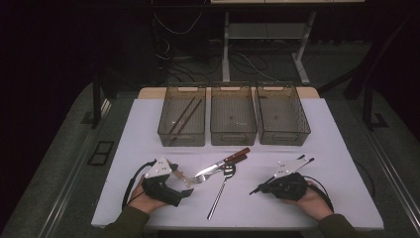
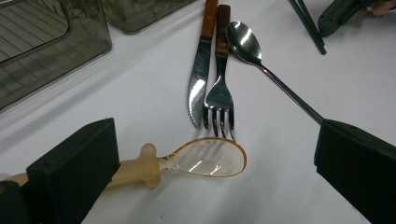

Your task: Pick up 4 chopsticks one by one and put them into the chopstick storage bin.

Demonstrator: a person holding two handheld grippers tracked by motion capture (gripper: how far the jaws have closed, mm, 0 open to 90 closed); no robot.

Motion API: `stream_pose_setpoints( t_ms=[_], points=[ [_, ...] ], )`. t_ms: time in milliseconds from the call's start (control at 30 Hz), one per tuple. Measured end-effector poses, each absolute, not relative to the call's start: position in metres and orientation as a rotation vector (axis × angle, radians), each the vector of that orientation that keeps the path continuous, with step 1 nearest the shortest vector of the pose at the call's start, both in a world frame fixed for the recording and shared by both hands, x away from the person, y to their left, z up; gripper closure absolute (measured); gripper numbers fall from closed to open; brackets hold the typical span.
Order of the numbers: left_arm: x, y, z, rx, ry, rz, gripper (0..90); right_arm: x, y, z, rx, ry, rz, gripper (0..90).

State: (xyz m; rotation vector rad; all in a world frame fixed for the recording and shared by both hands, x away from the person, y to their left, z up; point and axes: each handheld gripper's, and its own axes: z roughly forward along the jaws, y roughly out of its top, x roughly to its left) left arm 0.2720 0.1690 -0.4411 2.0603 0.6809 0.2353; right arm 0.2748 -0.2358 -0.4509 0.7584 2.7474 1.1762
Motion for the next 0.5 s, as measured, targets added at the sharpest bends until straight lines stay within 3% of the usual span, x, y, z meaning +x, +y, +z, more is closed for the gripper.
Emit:
stream_pose_setpoints(
  t_ms=[500],
  points=[
    [0.272,0.169,-0.441,2.058,0.679,0.237,0.0,0.285,-0.226,-0.452,0.759,2.732,1.186,89.9]
  ],
)
